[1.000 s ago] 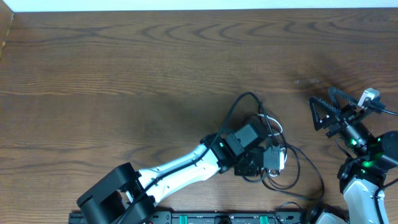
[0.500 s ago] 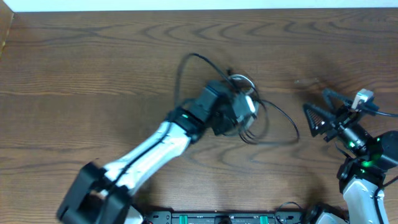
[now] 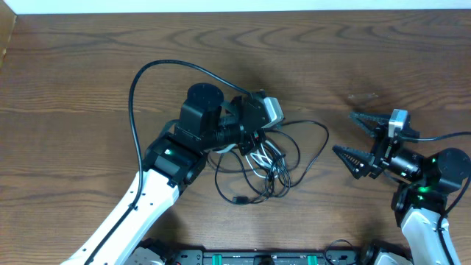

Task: Untangle cables

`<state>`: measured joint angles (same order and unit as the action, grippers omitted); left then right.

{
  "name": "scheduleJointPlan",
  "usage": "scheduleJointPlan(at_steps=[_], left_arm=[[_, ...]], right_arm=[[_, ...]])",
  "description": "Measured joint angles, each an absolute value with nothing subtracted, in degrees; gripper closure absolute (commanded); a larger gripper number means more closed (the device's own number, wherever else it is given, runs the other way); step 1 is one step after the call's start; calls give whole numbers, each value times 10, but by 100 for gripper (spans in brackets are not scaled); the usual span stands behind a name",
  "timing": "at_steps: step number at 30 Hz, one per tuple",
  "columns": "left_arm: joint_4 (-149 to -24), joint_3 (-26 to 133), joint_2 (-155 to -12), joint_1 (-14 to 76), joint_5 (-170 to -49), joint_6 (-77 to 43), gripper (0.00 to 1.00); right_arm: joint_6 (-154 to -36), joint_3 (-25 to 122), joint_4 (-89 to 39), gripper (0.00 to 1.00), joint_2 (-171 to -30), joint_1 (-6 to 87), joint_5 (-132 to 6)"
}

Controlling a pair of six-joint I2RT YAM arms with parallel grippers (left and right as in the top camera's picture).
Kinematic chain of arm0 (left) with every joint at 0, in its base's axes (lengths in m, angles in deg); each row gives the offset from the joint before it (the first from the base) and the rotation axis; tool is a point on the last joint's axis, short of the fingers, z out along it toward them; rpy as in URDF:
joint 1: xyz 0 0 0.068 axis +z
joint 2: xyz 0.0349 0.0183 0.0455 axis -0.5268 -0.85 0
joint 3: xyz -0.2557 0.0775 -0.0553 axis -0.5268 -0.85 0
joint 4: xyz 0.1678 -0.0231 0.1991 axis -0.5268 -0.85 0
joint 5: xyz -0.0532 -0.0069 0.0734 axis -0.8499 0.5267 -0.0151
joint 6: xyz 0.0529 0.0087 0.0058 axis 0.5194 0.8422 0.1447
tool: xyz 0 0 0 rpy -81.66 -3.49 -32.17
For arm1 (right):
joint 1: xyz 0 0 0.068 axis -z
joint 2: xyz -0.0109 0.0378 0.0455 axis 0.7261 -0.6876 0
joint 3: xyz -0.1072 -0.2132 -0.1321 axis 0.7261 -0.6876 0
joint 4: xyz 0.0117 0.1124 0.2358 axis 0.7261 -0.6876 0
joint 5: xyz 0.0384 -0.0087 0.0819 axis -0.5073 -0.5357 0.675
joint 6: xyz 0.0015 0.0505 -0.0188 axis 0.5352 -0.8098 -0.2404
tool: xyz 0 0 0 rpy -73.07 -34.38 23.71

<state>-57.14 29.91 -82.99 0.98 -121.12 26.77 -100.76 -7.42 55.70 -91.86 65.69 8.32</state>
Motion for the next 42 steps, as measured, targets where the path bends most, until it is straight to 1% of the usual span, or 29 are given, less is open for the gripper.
scheduleJointPlan(at_steps=[5, 6, 8, 9, 10, 11, 12, 17, 22, 29, 37, 42], left_arm=[[-604, 300, -833, 10, -1238, 251, 92], [-622, 301, -836, 10, -1238, 250, 86], [-660, 302, -849, 10, -1235, 247, 49], [-678, 303, -859, 10, -1234, 247, 39], [-693, 303, -872, 10, -1233, 247, 29], [-704, 303, -884, 10, -1233, 247, 25], [-716, 303, -901, 10, -1233, 243, 23], [-735, 303, -943, 3, -1224, 216, 21], [-774, 303, -957, -35, -1162, 202, 10], [-825, 303, -982, -95, -1068, 200, 8], [-825, 303, -1026, -101, -1026, 170, 9], [-819, 303, -1043, -101, -1023, 157, 16]], right_arm=[[-1000, -74, 556, 1, -922, 654, 92], [-1000, -74, 555, 1, -922, 654, 92], [-999, -74, 552, 1, -924, 654, 93], [-998, -74, 550, 1, -926, 654, 94], [-997, -74, 549, 1, -930, 654, 94], [-997, -74, 548, 1, -934, 654, 94], [-997, -74, 548, 1, -941, 654, 94], [-995, -74, 548, 1, -973, 654, 94], [-991, -74, 547, 1, -995, 654, 93], [-981, -74, 546, 1, -1008, 654, 81], [-978, -74, 546, 1, -1008, 654, 52], [-978, -74, 546, 1, -1008, 654, 50]])
